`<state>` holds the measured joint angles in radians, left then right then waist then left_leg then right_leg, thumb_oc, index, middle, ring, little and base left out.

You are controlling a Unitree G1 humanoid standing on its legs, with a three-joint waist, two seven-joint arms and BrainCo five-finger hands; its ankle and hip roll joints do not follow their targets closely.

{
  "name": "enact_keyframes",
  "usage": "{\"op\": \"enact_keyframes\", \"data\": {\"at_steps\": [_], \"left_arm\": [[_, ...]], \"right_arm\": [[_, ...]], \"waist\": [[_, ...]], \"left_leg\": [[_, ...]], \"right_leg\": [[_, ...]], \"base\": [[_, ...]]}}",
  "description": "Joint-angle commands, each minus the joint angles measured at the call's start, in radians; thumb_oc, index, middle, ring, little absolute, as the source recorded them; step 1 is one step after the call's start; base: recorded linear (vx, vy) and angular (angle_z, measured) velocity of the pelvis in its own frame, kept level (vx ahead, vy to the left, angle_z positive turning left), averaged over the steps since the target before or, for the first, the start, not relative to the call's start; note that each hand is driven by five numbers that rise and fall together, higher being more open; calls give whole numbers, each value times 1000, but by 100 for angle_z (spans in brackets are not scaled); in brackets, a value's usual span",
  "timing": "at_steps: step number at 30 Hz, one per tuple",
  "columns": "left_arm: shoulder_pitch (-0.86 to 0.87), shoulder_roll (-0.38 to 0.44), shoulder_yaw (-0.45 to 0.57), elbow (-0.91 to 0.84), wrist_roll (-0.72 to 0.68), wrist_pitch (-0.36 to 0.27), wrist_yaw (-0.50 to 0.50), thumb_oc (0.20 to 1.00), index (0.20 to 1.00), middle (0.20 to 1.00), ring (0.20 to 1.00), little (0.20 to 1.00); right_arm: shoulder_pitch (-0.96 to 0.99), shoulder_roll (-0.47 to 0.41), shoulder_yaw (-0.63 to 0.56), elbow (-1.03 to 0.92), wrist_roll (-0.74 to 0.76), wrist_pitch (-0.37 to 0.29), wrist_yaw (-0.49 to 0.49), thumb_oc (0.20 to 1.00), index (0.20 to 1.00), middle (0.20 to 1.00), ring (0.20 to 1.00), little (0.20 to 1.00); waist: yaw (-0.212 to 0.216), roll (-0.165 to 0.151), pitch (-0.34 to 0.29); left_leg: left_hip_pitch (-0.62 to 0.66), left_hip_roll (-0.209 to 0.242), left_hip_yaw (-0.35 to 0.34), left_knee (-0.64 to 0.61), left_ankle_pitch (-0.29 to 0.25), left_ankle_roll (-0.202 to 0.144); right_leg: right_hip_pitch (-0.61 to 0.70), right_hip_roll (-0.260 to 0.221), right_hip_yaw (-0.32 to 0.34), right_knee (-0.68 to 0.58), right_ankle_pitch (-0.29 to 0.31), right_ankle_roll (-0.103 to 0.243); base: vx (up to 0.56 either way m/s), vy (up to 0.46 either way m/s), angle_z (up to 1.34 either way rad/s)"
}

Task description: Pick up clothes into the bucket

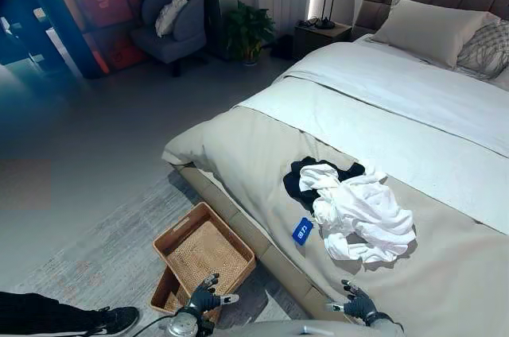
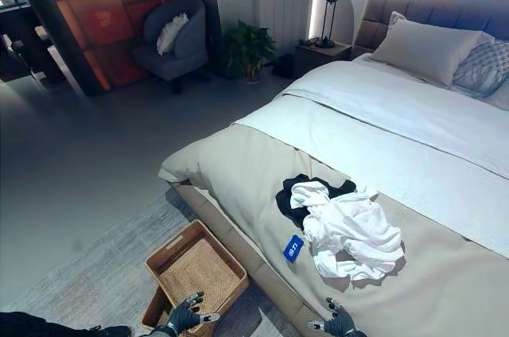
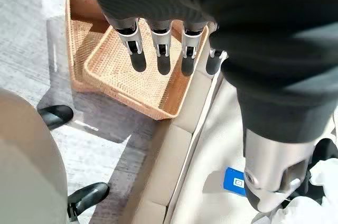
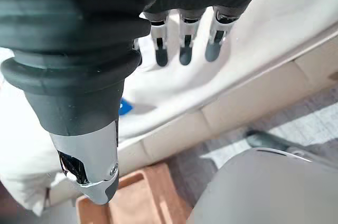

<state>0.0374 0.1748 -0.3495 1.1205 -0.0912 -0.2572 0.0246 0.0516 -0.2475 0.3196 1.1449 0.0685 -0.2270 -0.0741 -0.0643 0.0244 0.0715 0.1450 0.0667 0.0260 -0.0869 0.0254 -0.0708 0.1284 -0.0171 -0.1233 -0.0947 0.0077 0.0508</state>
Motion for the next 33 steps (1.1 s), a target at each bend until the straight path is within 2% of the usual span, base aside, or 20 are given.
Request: {"op": "enact_keyframes", "data": {"at_steps": [1,8,21,25,28,33], "left_arm": [[-62,-17,-9,38,37,-29,11,1000,1000,1000,1000,1000],[-63,-17,-1,43,27,-27,17,1000,1000,1000,1000,1000],[-81,-14,-11,69,24,-9,61,1000,1000,1000,1000,1000],[-94,-10,-24,39,31,-17,104,1000,1000,1000,1000,1000],[-117,-2,-64,-7,41,-38,149,1000,1000,1000,1000,1000],[-145,4,-93,-45,18,-50,184,1000,1000,1000,1000,1000]], "right_arm": [[-93,15,31,40,-1,-9,-16,1000,1000,1000,1000,1000],[-91,17,20,32,23,-12,-14,1000,1000,1000,1000,1000],[-218,2,-29,20,50,6,-136,1000,1000,1000,1000,1000],[-280,-53,-20,-91,-54,0,-239,1000,1000,1000,1000,1000],[-391,-111,-50,-160,-122,-22,-395,1000,1000,1000,1000,1000],[-506,-152,-53,-141,-159,-20,-499,1000,1000,1000,1000,1000]], "waist": [[-9,-58,31],[-10,-59,34],[0,-58,55],[2,-53,84],[7,-36,138],[19,-9,180]], "left_leg": [[-17,-35,-14,46,-48,15],[-24,-36,-16,50,-48,16],[-66,-38,-22,61,-44,19],[-116,-41,-32,76,-37,19],[-185,-50,-39,118,-36,22],[-235,-55,-42,138,-35,28]], "right_leg": [[21,-77,-48,21,1,71],[16,-76,-49,25,0,71],[-28,-78,-53,50,-3,70],[-77,-81,-55,75,-4,69],[-146,-88,-49,119,-9,65],[-220,-93,-39,174,-23,60]], "base": [[-43,-30,21],[0,0,0],[0,0,0],[-32,-12,6],[-86,3,6],[-25,4,1]]}}
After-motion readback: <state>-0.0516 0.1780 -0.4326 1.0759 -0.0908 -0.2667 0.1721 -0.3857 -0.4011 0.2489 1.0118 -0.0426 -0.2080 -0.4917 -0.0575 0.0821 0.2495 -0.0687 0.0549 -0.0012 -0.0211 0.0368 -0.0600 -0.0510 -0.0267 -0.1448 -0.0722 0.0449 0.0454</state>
